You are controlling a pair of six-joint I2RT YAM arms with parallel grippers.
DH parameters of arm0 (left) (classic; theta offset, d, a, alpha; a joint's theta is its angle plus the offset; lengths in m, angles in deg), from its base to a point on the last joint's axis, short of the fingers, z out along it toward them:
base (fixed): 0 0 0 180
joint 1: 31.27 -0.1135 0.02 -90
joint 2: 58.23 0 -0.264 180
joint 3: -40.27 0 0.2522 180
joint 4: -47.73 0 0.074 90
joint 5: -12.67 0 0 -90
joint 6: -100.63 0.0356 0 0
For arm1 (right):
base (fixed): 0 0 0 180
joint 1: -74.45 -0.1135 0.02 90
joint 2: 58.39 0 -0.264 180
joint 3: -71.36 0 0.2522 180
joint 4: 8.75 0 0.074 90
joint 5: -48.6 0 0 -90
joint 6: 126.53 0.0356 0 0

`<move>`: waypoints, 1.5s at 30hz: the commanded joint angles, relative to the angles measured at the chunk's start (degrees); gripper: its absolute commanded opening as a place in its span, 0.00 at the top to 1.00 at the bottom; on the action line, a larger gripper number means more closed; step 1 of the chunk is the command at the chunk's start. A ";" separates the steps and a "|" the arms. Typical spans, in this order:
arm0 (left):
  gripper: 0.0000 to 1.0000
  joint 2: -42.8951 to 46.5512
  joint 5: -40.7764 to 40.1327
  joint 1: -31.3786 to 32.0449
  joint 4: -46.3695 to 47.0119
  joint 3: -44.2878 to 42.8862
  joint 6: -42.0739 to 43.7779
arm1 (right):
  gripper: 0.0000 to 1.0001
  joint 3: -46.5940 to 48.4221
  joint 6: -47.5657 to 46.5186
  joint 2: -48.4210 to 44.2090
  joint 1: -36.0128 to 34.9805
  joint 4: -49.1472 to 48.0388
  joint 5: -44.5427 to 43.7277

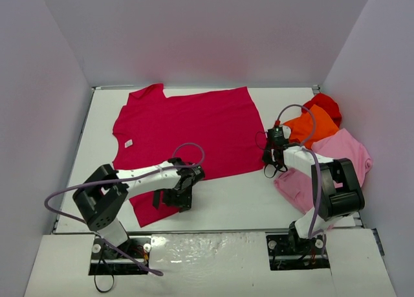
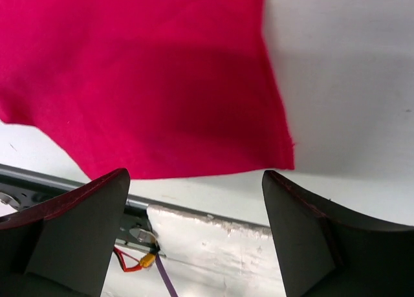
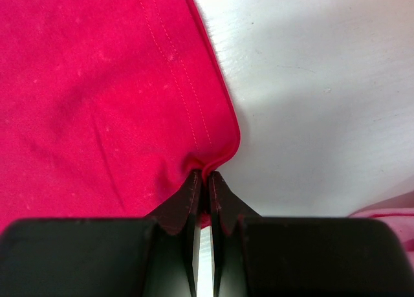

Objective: Fold and stack the t-shirts
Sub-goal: Grap the side of the flattened tshirt closest away from the robot with both arms

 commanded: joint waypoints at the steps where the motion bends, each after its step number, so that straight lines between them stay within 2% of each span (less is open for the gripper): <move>1: 0.19 -2.43 -2.53 2.63 -2.03 -2.64 0.50 | 1.00 -3.34 -0.17 3.43 -0.12 7.00 4.07; 7: 0.19 0.02 -3.24 7.86 -3.38 -1.36 -3.01 | 1.00 -3.27 -0.26 3.68 -0.12 7.00 4.08; 11: 0.19 1.61 -3.12 8.44 -1.88 3.91 -2.82 | 1.00 -3.39 -0.12 3.43 -0.12 7.00 4.07; 14: 0.19 1.07 -5.24 8.44 -4.84 6.30 -2.43 | 1.00 -3.65 0.09 2.57 -0.12 7.09 4.07; 20: 0.19 -2.44 -10.91 8.44 -12.00 3.01 -2.48 | 1.00 -3.82 0.20 2.15 -0.12 7.10 4.07; 29: 0.19 -4.74 -12.76 8.44 -9.61 -1.24 0.17 | 1.00 -3.80 0.27 1.65 -0.12 7.48 5.65; 38: 0.36 0.82 -10.57 8.35 -7.48 -0.14 0.77 | 1.00 -3.51 0.18 2.53 -0.12 7.47 5.22; 45: 0.41 4.02 -7.77 8.35 -5.16 2.96 -0.46 | 1.00 -3.61 0.26 2.13 -0.12 7.44 5.14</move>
